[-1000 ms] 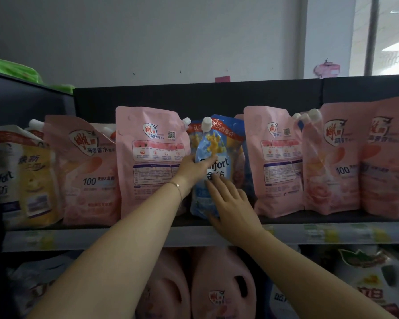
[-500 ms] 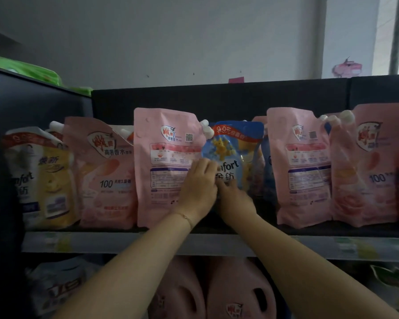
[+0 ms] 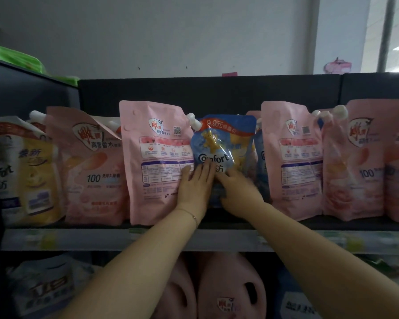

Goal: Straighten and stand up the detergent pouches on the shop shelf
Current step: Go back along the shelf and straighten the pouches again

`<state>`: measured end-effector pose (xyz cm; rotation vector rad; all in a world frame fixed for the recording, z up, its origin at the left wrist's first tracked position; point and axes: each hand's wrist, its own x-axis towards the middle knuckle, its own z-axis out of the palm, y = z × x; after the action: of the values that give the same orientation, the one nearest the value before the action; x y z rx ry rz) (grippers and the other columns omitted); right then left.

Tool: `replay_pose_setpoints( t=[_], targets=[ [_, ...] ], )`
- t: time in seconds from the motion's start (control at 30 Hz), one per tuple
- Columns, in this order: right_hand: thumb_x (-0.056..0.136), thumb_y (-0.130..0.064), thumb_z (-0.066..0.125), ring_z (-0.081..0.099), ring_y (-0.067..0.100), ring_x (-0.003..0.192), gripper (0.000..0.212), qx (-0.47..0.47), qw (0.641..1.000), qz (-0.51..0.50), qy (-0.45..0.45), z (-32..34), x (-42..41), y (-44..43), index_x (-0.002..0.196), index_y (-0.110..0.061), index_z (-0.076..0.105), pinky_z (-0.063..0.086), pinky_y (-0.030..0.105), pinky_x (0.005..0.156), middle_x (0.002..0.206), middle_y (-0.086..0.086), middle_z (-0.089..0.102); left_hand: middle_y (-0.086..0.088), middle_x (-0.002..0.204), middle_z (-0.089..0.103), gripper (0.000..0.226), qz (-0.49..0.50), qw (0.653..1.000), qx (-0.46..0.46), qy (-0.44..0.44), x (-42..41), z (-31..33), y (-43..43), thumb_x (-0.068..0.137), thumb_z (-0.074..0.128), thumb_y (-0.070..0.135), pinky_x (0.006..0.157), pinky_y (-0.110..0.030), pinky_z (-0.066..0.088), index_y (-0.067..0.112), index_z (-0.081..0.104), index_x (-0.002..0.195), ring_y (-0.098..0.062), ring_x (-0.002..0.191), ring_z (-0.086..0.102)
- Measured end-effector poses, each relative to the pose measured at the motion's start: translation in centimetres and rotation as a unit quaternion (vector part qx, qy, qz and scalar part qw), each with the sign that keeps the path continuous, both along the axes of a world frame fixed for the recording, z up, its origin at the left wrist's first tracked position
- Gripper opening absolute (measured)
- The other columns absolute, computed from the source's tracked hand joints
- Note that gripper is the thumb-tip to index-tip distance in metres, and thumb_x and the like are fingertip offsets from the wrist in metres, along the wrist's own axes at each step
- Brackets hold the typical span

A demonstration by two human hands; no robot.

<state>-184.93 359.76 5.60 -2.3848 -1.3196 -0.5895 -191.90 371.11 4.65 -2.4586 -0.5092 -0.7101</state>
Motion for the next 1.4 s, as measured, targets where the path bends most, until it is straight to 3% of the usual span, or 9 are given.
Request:
replay_pose_setpoints(
  t=[0.07,0.3,0.5,0.67,0.8,0.93,1.1,1.23,1.4],
  targets=[
    [0.083,-0.02,0.068,0.025,0.032,0.138,0.079,-0.003,0.994,-0.068,-0.089,-0.3,0.0,-0.4,0.149,-0.021,0.023,0.035,0.05,0.109,0.15,0.01,0.022,-0.016,0.16,0.004,0.092,0.003,1.0,-0.003,-0.028,0.6,0.3,-0.4,0.092,0.058,0.027,0.119,-0.044,0.008,0.005,-0.008,0.152,-0.033,0.148,0.005],
    [0.085,-0.023,0.07,-0.007,0.035,0.147,0.112,-0.069,0.991,-0.103,-0.058,-0.6,1.8,0.0,0.151,-0.032,-0.02,0.021,0.055,0.115,0.159,0.01,-0.02,-0.023,0.158,-0.005,0.096,0.037,0.998,-0.04,-0.032,1.9,1.4,-0.2,0.094,0.056,0.024,0.121,-0.044,0.008,0.002,-0.02,0.148,-0.035,0.148,0.003],
    [0.083,-0.014,0.073,-0.011,0.034,0.148,0.118,-0.052,0.994,-0.098,-0.013,-0.3,2.3,1.1,0.15,-0.036,-0.021,0.02,0.055,0.115,0.159,0.005,-0.024,-0.022,0.159,0.0,0.09,0.082,0.996,-0.011,-0.029,3.2,1.9,0.3,0.097,0.049,0.031,0.11,-0.067,-0.001,0.002,-0.019,0.148,-0.035,0.148,0.007],
    [0.083,-0.016,0.073,-0.014,0.032,0.148,0.117,-0.085,0.993,-0.073,0.049,0.9,2.0,1.5,0.151,-0.032,-0.02,0.02,0.05,0.116,0.158,0.006,-0.028,-0.023,0.159,0.004,0.076,0.073,0.996,-0.001,-0.043,4.0,1.6,0.7,0.102,0.037,0.028,0.11,-0.067,0.0,0.0,-0.016,0.149,-0.036,0.147,0.01],
    [0.086,-0.021,0.067,0.011,0.039,0.145,0.092,-0.035,0.996,-0.034,0.069,1.6,0.9,0.6,0.155,-0.029,0.007,0.033,0.05,0.112,0.161,0.009,-0.002,-0.024,0.157,0.006,0.086,0.065,0.997,0.005,-0.042,3.7,1.4,0.9,0.099,0.044,0.034,0.111,-0.066,0.005,0.003,-0.019,0.148,-0.036,0.146,0.014],
    [0.088,-0.019,0.056,0.049,0.033,0.114,0.043,0.114,0.991,0.0,0.074,0.6,-0.8,-0.2,0.129,-0.008,0.05,0.047,0.049,0.094,0.125,0.015,0.049,-0.022,0.148,0.015,0.086,0.027,0.999,0.001,-0.038,2.7,1.2,-0.2,0.09,0.056,0.035,0.112,-0.063,0.01,0.015,-0.006,0.146,-0.041,0.139,0.023],
    [0.085,-0.011,0.052,0.054,0.032,0.103,0.021,0.16,0.98,-0.028,0.119,0.7,-0.8,-2.5,0.104,-0.004,0.057,0.05,0.041,0.087,0.113,0.015,0.054,-0.012,0.123,0.043,0.088,-0.087,0.995,-0.006,-0.056,2.1,0.3,-2.5,0.059,0.082,0.034,0.091,-0.049,0.045,0.012,0.032,0.128,-0.032,0.11,0.046],
    [0.088,-0.008,0.049,0.055,0.031,0.102,0.019,0.125,0.983,-0.071,0.117,0.8,0.4,-5.3,0.104,0.0,0.056,0.045,0.034,0.081,0.114,0.016,0.055,-0.011,0.136,0.036,0.048,-0.238,0.956,-0.161,0.063,3.1,0.4,-4.7,0.089,0.061,0.017,0.092,-0.044,0.044,0.011,0.046,0.134,-0.035,0.119,0.045],
    [0.09,-0.009,0.05,0.056,0.031,0.111,0.029,0.095,0.985,-0.114,0.092,0.1,1.4,-8.3,0.118,-0.003,0.054,0.049,0.037,0.086,0.126,0.013,0.055,-0.014,0.132,0.049,0.039,-0.234,0.913,-0.326,0.078,6.2,0.7,-8.5,0.093,0.055,0.015,0.098,-0.036,0.044,0.009,0.045,0.131,-0.03,0.118,0.051]
  ],
)
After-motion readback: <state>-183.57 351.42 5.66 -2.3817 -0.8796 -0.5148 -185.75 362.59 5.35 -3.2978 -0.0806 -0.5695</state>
